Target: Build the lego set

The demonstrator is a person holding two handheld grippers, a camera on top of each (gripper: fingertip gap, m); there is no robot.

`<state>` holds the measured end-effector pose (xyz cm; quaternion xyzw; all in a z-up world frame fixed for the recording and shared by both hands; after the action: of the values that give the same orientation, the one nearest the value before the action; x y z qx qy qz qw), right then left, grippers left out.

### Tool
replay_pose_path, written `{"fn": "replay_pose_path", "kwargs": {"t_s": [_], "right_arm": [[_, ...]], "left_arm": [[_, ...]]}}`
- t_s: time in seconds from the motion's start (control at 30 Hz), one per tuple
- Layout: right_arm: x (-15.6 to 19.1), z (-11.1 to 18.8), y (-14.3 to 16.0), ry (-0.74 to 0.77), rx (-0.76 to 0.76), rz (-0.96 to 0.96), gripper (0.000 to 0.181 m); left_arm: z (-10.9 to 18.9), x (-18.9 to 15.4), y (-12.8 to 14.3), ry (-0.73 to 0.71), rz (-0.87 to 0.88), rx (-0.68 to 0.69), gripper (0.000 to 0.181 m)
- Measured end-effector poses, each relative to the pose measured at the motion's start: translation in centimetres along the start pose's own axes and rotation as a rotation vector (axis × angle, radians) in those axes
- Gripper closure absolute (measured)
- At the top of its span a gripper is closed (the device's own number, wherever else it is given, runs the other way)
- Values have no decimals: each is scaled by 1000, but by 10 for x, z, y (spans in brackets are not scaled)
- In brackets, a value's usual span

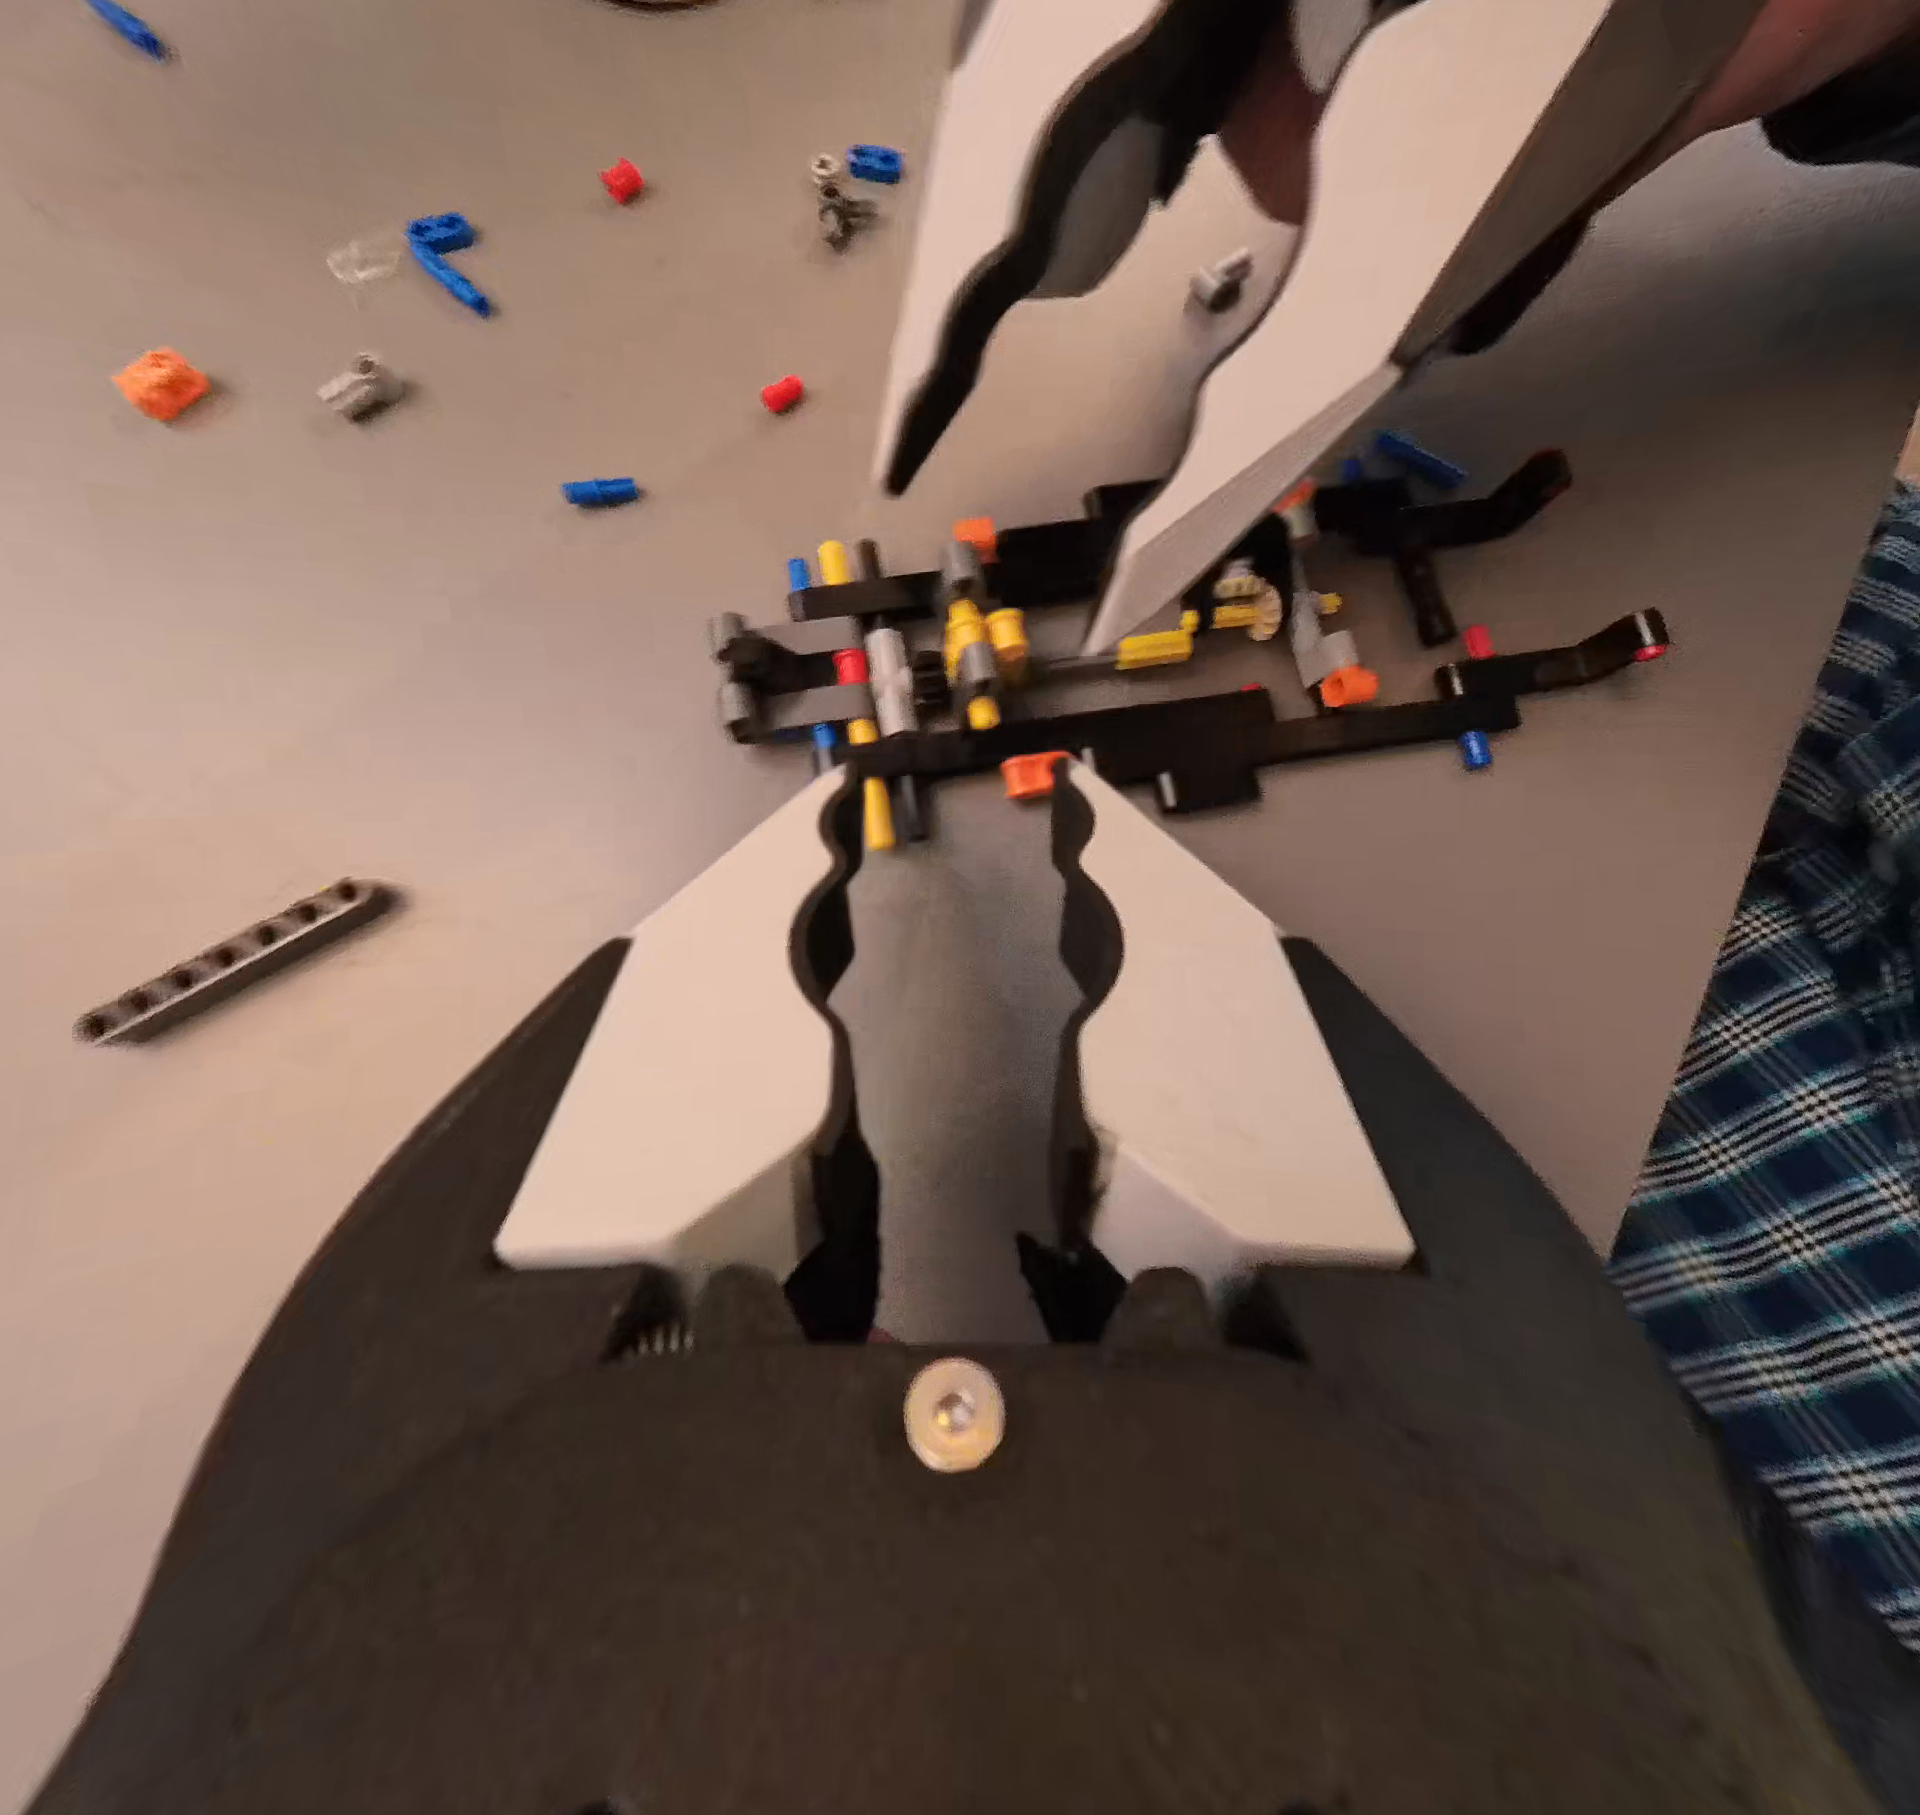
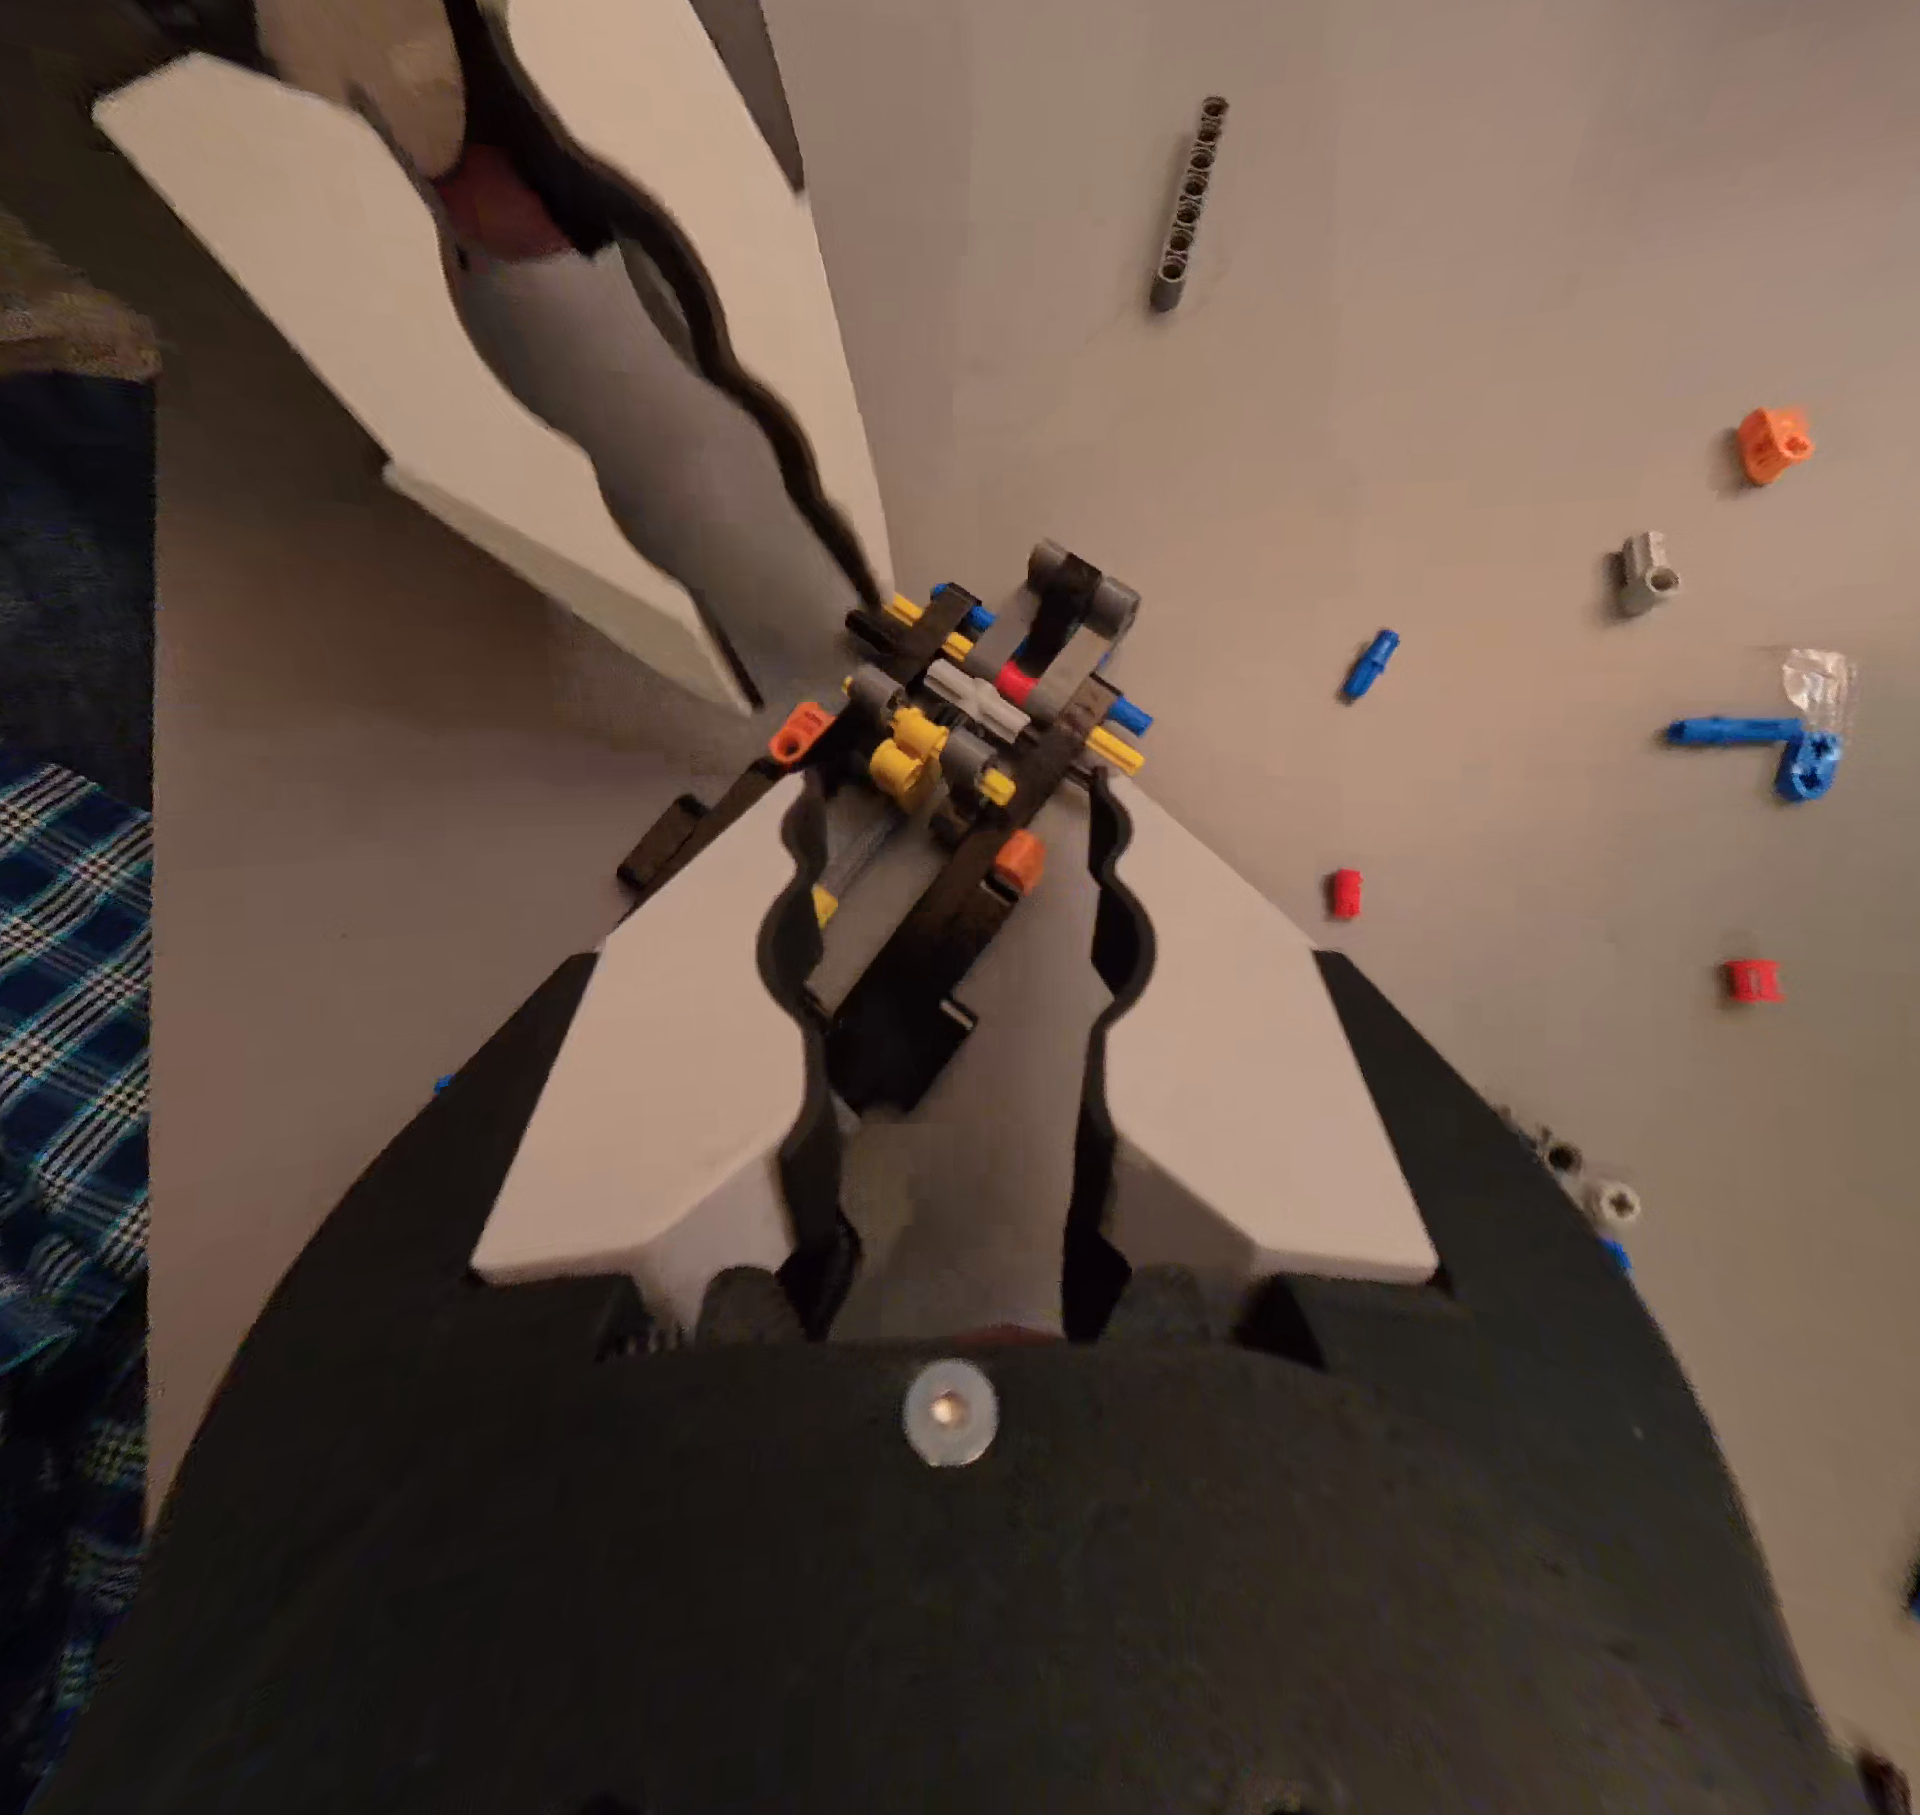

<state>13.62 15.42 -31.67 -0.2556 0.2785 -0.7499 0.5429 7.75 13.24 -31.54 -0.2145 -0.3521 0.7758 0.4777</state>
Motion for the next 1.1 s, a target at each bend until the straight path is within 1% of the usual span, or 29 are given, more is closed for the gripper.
{"fn": "replay_pose_path", "kwargs": {"t_s": [0.03, 0.1, 0.13, 0.2, 0.23, 0.27, 0.37, 0.4, 0.47, 0.53, 0.8, 0.83, 0.87, 0.9, 1.0, 1.07, 1.1], "right_arm": [[-1, 5, 1, 2, -9, -16, 132], [-3, 11, 7, 0, -5, -57, 128], [-3, 12, 9, -4, 0, -80, 123], [-2, 9, 16, -13, 25, -106, 120], [-3, 7, 19, -4, 36, -111, 122], [-3, 4, 22, -1, 41, -117, 127], [-3, 0, 23, -38, 27, -143, 144], [-4, -1, 24, -38, 29, -141, 146], [-3, -3, 24, -59, 30, -141, 156], [-2, -4, 23, -69, 29, -134, 160], [3, -10, 16, -132, 62, -43, 163], [4, -10, 15, -142, 59, -49, 161], [6, -8, 13, -152, 51, -64, 148], [7, -5, 12, -153, 44, -77, 139], [13, 0, 15, -119, 69, -96, 105], [24, -2, 19, -97, 99, -76, 102], [28, -5, 21, -77, 122, -69, 98]], "left_arm": [[5, 5, -1, -12, -4, -13, 139], [11, 16, 0, -47, -32, -8, 126], [11, 19, 0, -61, -59, 0, 116], [6, 23, -1, -88, -137, 24, 96], [2, 25, 0, -100, -166, 45, 84], [-3, 25, 1, -99, -191, 66, 74], [-17, 22, 9, -74, -248, 120, 71], [-20, 19, 8, -52, -237, 100, 73], [-24, 17, 7, -40, -222, 89, 73], [-26, 14, 6, -25, -210, 85, 72], [-21, 8, 12, -31, -169, 130, 73], [-19, 7, 14, -33, -158, 138, 74], [-18, 4, 15, -30, -160, 143, 73], [-15, 3, 17, -32, -166, 147, 73], [-7, 7, 16, -25, -208, 155, 72], [-5, 9, 11, 24, -267, 142, 78], [-5, 12, 11, 47, -300, 167, 78]]}}
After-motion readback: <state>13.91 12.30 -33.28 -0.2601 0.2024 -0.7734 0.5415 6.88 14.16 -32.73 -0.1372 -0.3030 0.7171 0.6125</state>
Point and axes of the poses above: each gripper's, where its closed fingertips meet, z back along the fingers, y out of its underside, x = y × z across the jaws, the point moved 2 cm from there along z, back along the fingers, and after that the axes turned 4 degrees about -z, right-handed, at the moved point
